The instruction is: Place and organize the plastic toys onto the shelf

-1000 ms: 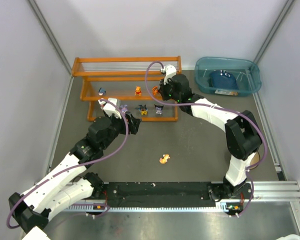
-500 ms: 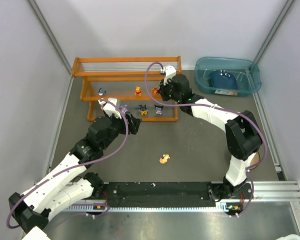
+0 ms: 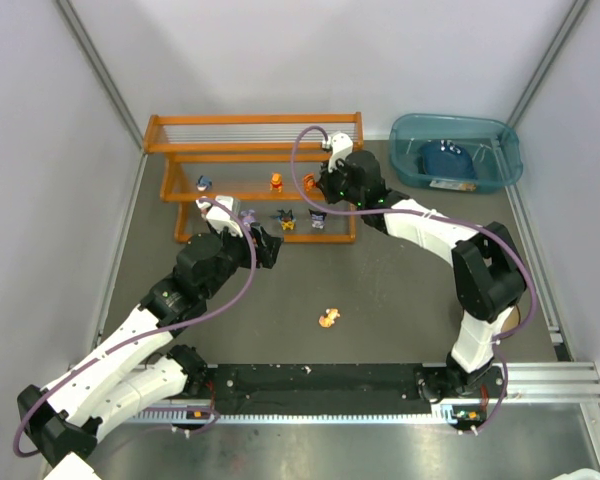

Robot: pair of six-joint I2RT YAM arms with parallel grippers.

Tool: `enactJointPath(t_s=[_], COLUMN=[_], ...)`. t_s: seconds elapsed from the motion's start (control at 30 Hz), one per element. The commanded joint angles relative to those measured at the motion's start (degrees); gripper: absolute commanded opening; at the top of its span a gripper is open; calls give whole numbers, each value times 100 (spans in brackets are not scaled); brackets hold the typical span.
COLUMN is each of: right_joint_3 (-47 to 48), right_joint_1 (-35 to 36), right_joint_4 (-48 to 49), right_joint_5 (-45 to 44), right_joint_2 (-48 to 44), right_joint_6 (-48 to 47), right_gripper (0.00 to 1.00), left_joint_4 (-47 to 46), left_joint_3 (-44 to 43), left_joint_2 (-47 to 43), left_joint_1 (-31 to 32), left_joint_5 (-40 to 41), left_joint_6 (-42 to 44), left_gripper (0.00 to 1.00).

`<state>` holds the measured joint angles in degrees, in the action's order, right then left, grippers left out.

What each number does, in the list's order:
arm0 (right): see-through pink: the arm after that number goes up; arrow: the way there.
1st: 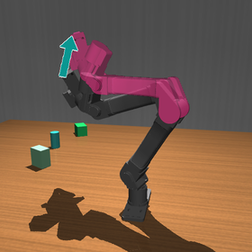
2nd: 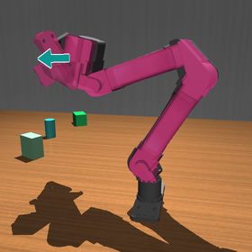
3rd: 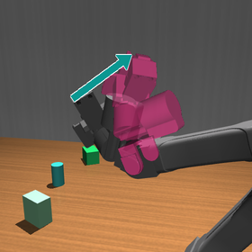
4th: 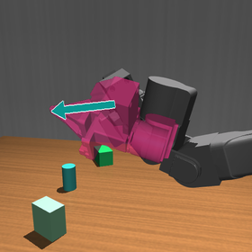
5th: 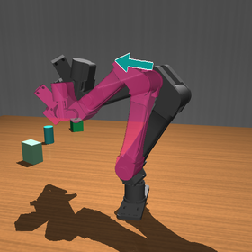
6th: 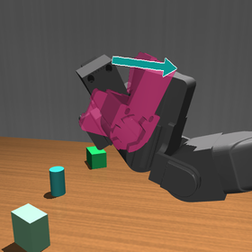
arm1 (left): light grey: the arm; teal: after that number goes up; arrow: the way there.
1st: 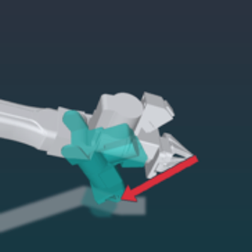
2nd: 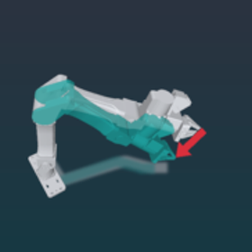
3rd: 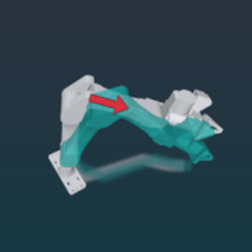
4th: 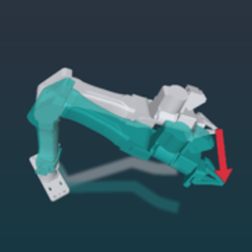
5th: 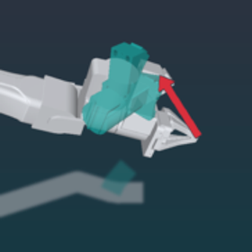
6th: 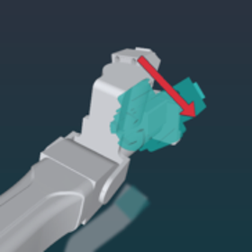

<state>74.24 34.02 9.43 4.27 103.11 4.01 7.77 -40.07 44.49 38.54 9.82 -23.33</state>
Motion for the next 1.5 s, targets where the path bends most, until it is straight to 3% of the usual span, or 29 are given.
enactJointPath(t_s=[0.0,1.47], right_joint_3=[-164,-252], right_joint_1=[34,34], right_joint_4=[-381,-416], right_joint_5=[214,794], right_joint_2=[-72,-142], right_joint_6=[30,-252], right_gripper=[0,0], left_joint_4=[-285,-311], left_joint_3=[-9,-18], left_joint_2=[-37,42], left_joint_1=[-14,-14], left_joint_5=[-77,-121], left_joint_6=[-66,-101], left_gripper=[81,80])
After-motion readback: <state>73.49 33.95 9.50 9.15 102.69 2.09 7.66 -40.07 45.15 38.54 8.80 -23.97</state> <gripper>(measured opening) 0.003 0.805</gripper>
